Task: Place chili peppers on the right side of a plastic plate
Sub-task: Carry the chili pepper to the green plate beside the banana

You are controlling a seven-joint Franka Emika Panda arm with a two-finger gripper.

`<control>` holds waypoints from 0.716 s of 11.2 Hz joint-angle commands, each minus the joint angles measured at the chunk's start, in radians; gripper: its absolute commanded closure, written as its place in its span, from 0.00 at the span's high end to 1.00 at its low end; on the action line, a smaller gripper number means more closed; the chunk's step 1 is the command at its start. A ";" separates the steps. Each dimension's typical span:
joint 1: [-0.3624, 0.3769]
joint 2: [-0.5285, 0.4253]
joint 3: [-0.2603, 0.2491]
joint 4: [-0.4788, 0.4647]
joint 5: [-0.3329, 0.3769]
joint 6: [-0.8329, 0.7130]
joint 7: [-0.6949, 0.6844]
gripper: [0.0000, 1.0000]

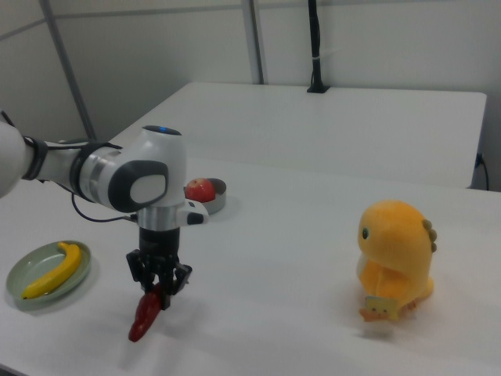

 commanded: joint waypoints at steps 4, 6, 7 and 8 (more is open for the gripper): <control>0.014 -0.066 0.224 -0.015 0.027 -0.058 0.203 0.00; 0.020 -0.063 0.275 -0.015 0.090 -0.018 0.226 0.01; 0.020 -0.058 0.307 -0.015 0.125 0.028 0.226 0.02; 0.021 -0.041 0.337 -0.017 0.141 0.078 0.226 0.03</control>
